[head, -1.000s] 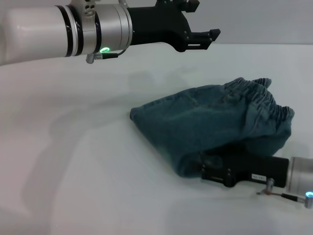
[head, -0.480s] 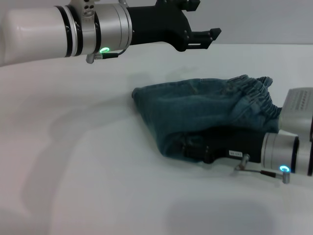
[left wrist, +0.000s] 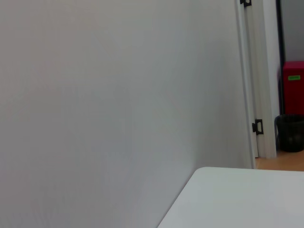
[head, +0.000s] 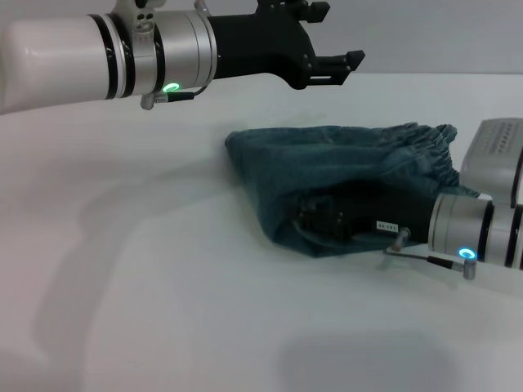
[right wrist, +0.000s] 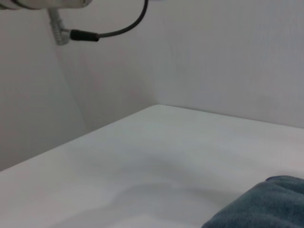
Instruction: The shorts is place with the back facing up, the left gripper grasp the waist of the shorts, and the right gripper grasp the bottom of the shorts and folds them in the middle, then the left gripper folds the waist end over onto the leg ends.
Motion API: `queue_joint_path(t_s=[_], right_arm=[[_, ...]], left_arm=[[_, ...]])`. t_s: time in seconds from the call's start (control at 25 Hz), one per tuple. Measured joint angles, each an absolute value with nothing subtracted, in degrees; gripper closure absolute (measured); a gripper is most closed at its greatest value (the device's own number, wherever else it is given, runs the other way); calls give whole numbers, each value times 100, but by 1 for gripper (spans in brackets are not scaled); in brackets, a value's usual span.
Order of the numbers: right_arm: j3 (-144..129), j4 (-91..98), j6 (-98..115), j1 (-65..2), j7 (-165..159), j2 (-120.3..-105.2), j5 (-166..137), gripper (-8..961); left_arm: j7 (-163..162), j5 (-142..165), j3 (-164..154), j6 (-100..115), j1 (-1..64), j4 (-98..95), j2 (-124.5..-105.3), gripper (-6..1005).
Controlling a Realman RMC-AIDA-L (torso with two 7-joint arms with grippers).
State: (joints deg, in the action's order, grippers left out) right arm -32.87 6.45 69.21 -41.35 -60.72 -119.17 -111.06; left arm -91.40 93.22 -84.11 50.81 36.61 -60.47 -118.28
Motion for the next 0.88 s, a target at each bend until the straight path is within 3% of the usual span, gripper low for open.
queue_joint_path(t_s=[0.48,0.88], right_arm=[[-3522,599,6990,-4256,-6086,-11908,-11156,386],[-3730,1631,9296,-2981,-6010,-11882,-10938,386]], left_arm=[[-9126,9323,-8354,5048,3607,-6046,-11828,202],[-8690,8398,-8264,4367,3194,-6133,-11824,202]])
